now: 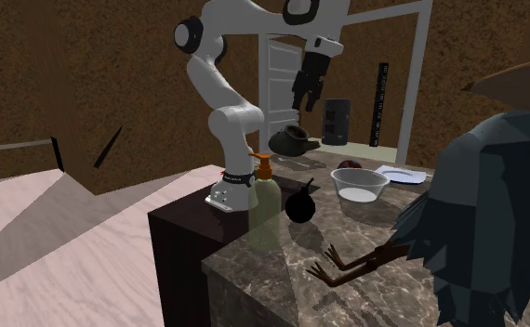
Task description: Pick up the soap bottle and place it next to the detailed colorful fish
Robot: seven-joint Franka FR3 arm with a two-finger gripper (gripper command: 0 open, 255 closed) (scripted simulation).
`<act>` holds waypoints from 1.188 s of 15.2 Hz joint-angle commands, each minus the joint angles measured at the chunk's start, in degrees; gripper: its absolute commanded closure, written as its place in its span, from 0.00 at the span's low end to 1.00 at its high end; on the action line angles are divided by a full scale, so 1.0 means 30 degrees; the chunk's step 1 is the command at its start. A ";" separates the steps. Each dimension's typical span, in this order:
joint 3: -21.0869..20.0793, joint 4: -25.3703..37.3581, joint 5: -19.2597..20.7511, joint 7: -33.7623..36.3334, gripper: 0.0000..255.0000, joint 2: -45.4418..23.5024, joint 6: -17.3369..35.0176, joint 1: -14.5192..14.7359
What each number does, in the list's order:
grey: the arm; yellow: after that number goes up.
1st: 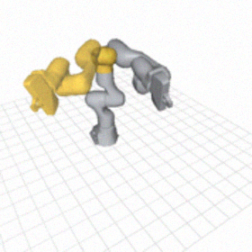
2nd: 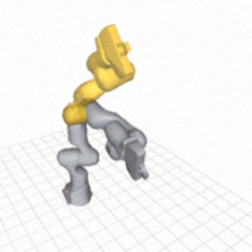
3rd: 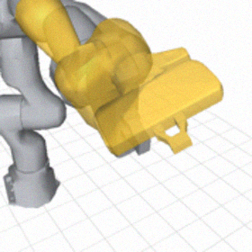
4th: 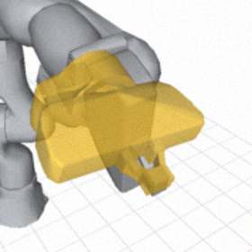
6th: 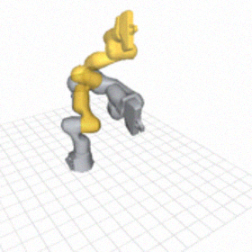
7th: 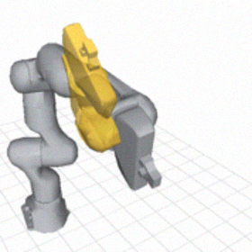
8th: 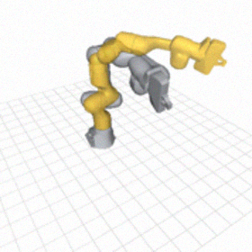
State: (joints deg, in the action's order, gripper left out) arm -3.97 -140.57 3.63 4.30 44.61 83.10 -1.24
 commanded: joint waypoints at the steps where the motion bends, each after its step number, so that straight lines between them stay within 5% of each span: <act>1: 0.0000 0.0000 0.0000 0.0000 0.00 0.0000 0.0000 0.0000; 10: 0.4868 -0.1839 0.2889 -0.4692 0.00 0.0453 0.2944 -0.1691; 18: 0.9519 -0.1557 0.4687 -0.8904 0.00 -0.1798 0.6212 -0.2774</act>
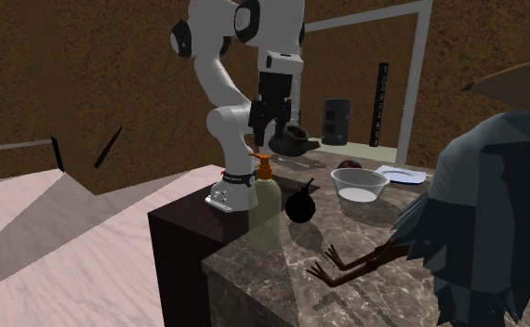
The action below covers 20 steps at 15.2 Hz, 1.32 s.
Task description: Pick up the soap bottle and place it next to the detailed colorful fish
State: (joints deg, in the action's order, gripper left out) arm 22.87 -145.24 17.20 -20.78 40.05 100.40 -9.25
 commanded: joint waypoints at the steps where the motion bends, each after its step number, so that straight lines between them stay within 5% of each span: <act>1: 0.1176 0.0164 0.0269 -0.1090 0.00 -0.0724 0.0878 -0.0146; 11: 0.2658 -0.1191 0.0792 -0.1867 0.00 -0.1858 0.3574 -0.0309; 18: 0.2656 -0.1188 0.0791 -0.1867 0.00 -0.1855 0.3568 -0.0310; 19: 0.2656 -0.1188 0.0791 -0.1867 1.00 -0.1855 0.3568 -0.0310; 20: 0.2656 -0.1188 0.0791 -0.1867 1.00 -0.1855 0.3568 -0.0310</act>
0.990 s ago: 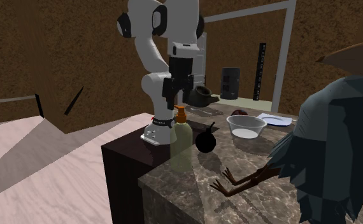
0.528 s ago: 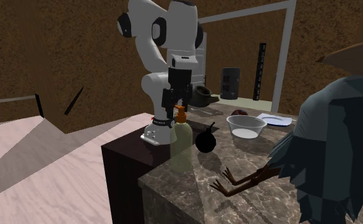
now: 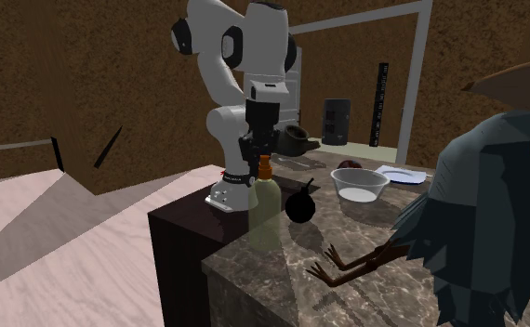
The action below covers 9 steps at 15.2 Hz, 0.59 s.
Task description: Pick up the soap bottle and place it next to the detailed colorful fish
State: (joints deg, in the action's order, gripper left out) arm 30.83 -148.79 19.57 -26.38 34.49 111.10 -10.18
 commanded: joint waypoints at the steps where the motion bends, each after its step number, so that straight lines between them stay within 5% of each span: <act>1: 0.0001 -0.0004 0.0000 0.0000 1.00 -0.0002 0.0000 0.0000; 9: -0.0085 0.0175 -0.0046 -0.0003 1.00 0.0108 -0.0289 0.0002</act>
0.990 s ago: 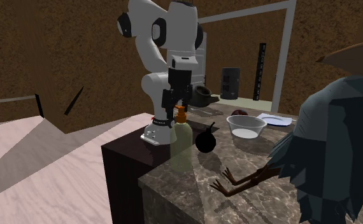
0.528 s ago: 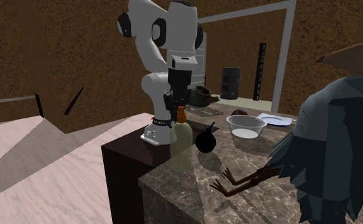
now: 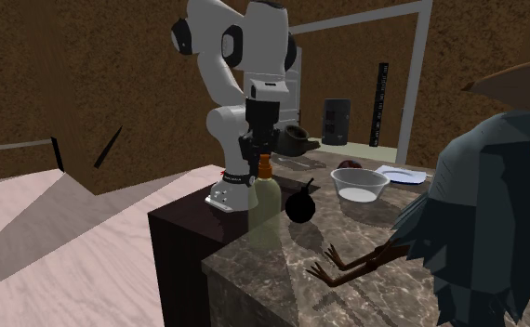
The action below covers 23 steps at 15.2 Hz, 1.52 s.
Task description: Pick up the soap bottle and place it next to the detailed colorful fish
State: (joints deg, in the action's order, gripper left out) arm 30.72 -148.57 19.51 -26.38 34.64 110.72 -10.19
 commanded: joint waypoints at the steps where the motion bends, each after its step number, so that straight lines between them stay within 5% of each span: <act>1: -0.0133 0.0292 -0.0075 -0.0007 1.00 0.0159 -0.0450 0.0007; 23: -0.1645 0.5275 -0.1134 -0.0254 1.00 0.0970 -0.6265 0.0301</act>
State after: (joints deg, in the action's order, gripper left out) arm 26.03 -133.58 16.32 -27.19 37.63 92.70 -9.39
